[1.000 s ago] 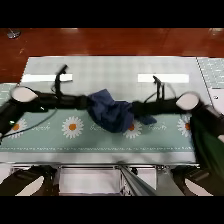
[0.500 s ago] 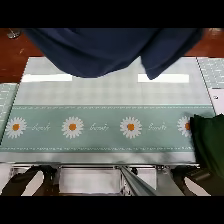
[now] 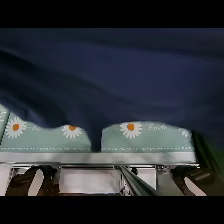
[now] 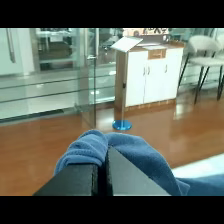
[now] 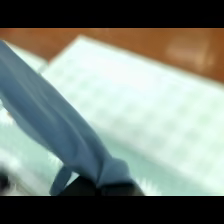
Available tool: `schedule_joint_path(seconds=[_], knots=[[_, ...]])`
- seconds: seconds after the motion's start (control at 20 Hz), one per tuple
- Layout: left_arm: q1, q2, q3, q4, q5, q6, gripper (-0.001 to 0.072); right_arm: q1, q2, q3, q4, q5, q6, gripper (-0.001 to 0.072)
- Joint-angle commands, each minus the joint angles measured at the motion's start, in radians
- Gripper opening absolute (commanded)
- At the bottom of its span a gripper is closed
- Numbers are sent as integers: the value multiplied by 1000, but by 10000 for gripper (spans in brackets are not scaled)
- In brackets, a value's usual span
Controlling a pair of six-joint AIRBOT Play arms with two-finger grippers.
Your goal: Fold the shirts.
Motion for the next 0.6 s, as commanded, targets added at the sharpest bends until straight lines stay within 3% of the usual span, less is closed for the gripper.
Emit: schedule_joint_path(seconds=[0.0, 0.15, 0.3, 0.55], knots=[[-91, 57, 1, 163, -55, -56, 26, -1, 51, -112, 2, 110, 47, 17], [-130, 23, -66, 186, -58, -64, 27, -1, 65, -302, -7, 49, 15, 17], [-132, -71, -193, 151, -46, -64, 27, -2, 49, -528, -28, -100, -34, 17], [-195, -364, -327, 124, 104, -63, 26, -21, -149, -685, -247, -359, -28, 17]])
